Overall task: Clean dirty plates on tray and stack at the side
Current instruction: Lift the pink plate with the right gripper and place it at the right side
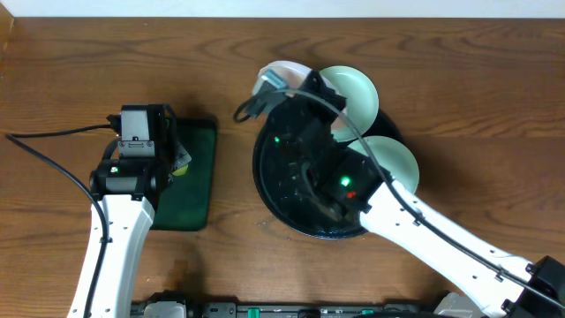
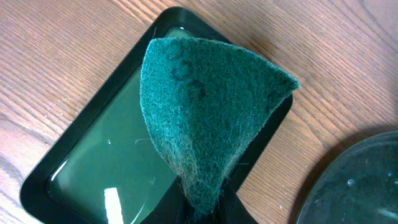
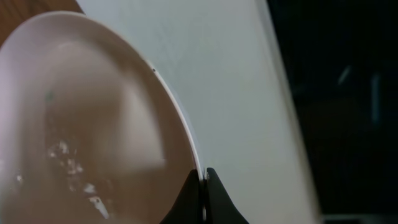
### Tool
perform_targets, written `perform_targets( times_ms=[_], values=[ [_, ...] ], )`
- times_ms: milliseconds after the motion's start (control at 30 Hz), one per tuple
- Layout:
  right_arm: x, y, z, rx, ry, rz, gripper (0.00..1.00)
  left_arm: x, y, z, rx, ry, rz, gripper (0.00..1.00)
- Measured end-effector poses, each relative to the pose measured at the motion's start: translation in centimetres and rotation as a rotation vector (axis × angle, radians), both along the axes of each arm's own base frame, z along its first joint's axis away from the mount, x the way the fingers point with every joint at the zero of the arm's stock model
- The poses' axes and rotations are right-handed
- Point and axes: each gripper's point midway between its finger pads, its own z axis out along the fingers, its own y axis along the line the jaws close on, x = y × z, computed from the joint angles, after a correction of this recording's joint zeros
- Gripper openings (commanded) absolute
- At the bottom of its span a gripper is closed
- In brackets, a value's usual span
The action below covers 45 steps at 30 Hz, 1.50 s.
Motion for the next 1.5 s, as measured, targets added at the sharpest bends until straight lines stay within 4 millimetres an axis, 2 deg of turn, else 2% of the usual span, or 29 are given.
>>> perform_targets(
  times_ms=[133, 233, 300, 400, 500, 567, 633, 700, 867, 1000, 1133, 1233, 1333, 1433, 1500],
  values=[
    [-0.4, 0.4, 0.1, -0.055, -0.005, 0.017, 0.01, -0.1, -0.1, -0.1, -0.001, 0.009, -0.009, 0.08],
    [-0.4, 0.0, -0.7, -0.061, 0.027, 0.013, 0.01, -0.1, -0.1, -0.1, 0.000, 0.009, -0.012, 0.07],
    [-0.6, -0.3, -2.6, -0.053, 0.108, 0.034, 0.01, -0.1, -0.1, -0.1, 0.000, 0.009, -0.013, 0.07],
    [-0.2, -0.9, -6.6, 0.044, 0.301, 0.101, 0.01, -0.1, -0.1, -0.1, 0.000, 0.009, -0.013, 0.07],
    [1.8, -2.0, -9.5, 0.268, 0.457, 0.114, 0.01, -0.1, -0.1, -0.1, 0.000, 0.009, -0.013, 0.07],
    [3.3, -3.5, -11.3, 0.414, 0.542, 0.085, 0.01, -0.1, -0.1, -0.1, 0.000, 0.010, -0.013, 0.08],
    [4.9, -5.7, -12.7, 0.580, 0.613, 0.028, 0.01, -0.1, -0.1, -0.1, 0.000, 0.010, -0.013, 0.07],
    [6.4, -8.3, -13.3, 0.717, 0.640, -0.043, 0.01, -0.1, -0.1, -0.1, 0.000, 0.010, -0.013, 0.07],
    [9.3, -17.9, -14.3, 1.061, 0.669, -0.233, 0.01, -0.1, -0.1, -0.1, 0.000, 0.009, -0.013, 0.08],
    [10.0, -25.5, -16.3, 1.266, 0.674, -0.385, 0.01, -0.1, -0.1, -0.1, 0.000, 0.010, -0.013, 0.08],
    [9.9, -31.3, -20.5, 1.416, 0.694, -0.554, 0.01, -0.1, -0.1, -0.1, 0.000, 0.010, -0.013, 0.08],
    [9.5, -34.9, -24.3, 1.507, 0.706, -0.677, 0.01, -0.1, -0.1, -0.1, 0.000, 0.009, -0.013, 0.07],
    [8.8, -37.4, -26.8, 1.562, 0.710, -0.766, 0.01, -0.1, -0.1, -0.1, 0.000, 0.010, -0.013, 0.07],
    [8.0, -39.6, -28.3, 1.605, 0.698, -0.830, 0.01, -0.1, -0.1, -0.1, 0.000, 0.010, -0.013, 0.08],
    [7.8, -40.7, -28.3, 1.619, 0.676, -0.842, 0.04, -0.1, -0.1, -0.1, 0.000, 0.010, -0.013, 0.08]
  ],
)
